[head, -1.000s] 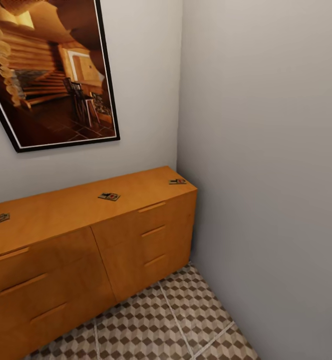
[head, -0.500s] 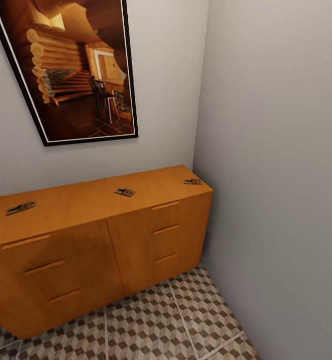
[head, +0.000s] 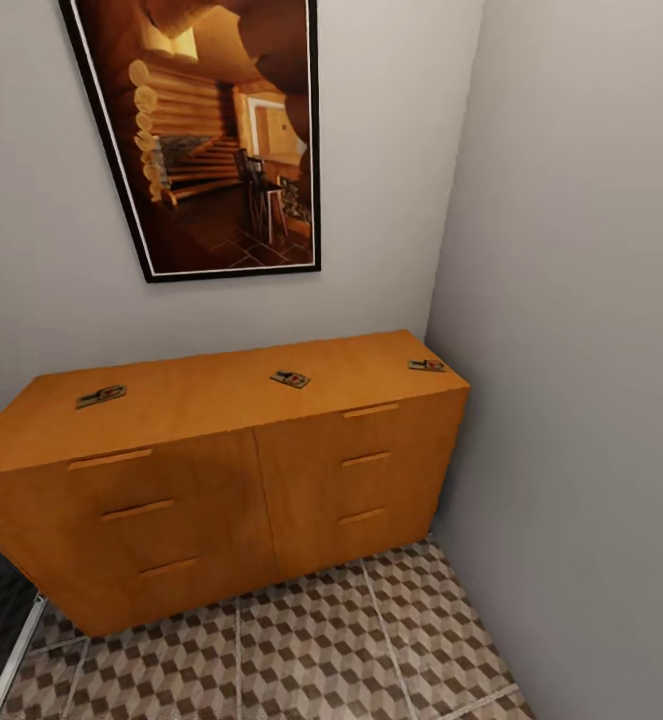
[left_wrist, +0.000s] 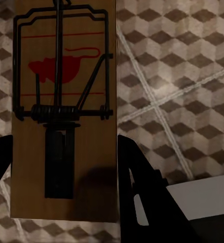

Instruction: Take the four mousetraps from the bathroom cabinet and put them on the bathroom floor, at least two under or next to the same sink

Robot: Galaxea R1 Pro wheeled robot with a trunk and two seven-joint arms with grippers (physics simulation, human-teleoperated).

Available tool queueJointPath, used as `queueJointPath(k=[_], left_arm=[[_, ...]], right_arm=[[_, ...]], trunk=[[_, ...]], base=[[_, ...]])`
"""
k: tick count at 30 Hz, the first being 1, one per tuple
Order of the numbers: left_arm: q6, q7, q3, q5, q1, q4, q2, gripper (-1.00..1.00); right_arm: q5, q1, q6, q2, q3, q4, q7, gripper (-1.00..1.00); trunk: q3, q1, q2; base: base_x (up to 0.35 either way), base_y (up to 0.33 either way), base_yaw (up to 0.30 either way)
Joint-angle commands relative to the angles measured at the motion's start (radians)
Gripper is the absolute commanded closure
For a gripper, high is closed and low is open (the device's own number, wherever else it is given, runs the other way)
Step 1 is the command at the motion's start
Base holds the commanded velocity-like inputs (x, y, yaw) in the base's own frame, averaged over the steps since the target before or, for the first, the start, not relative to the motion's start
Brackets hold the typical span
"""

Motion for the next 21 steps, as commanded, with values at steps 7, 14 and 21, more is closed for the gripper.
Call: queueJointPath(k=[7,14,21], left_arm=[[-0.004,0.005,-0.008,0.000,-0.001,0.003,-0.006,1.00],[-0.004,0.005,-0.008,0.000,-0.001,0.003,-0.010,1.00],[-0.004,0.005,-0.008,0.000,-0.001,0.003,-0.011,1.00]], right_arm=[[0.006,0.000,-0.001,0.000,0.002,0.000,-0.008,-1.00],[0.006,0.000,-0.001,0.001,0.004,0.000,-0.008,-1.00],[0.006,0.000,-0.001,0.001,0.004,0.000,-0.008,-1.00]], trunk=[[-0.005,0.000,0.000],[-0.009,0.000,0.000],[-0.013,0.000,0.000]], base=[[0.000,0.000,0.247],[0.022,-0.024,0.247],[0.190,-0.176,0.247]])
